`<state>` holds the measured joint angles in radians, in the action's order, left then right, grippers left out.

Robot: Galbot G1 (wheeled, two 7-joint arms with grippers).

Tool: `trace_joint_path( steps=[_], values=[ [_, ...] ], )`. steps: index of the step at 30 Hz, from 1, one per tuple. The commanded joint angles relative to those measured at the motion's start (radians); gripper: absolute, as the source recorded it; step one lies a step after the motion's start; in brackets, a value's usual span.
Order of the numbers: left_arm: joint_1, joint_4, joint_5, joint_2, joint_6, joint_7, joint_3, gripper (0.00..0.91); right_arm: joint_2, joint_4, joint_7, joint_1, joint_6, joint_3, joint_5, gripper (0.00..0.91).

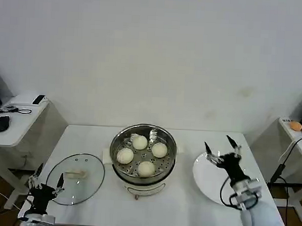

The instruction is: Take steamed baozi put them in steamer then cover it.

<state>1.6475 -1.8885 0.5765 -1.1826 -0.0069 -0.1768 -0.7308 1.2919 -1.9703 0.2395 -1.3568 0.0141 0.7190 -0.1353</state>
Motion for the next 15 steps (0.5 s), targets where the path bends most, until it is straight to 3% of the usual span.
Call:
trace_joint_path(
  steps=[1, 6, 15],
  values=[
    [-0.069, 0.198, 0.554, 0.089, -0.081, -0.082, 0.077, 0.907, 0.160, -0.037, -0.043, -0.215, -0.082, 0.196, 0.065, 0.907],
    [-0.136, 0.263, 0.647, 0.129, -0.058, -0.056, 0.129, 0.907, 0.195, -0.054, -0.049, -0.238, -0.088, 0.215, 0.059, 0.907],
    [-0.247, 0.353, 0.633, 0.168, -0.051, -0.044, 0.181, 0.907, 0.242, -0.119, -0.047, -0.296, -0.097, 0.246, 0.066, 0.907]
  ],
)
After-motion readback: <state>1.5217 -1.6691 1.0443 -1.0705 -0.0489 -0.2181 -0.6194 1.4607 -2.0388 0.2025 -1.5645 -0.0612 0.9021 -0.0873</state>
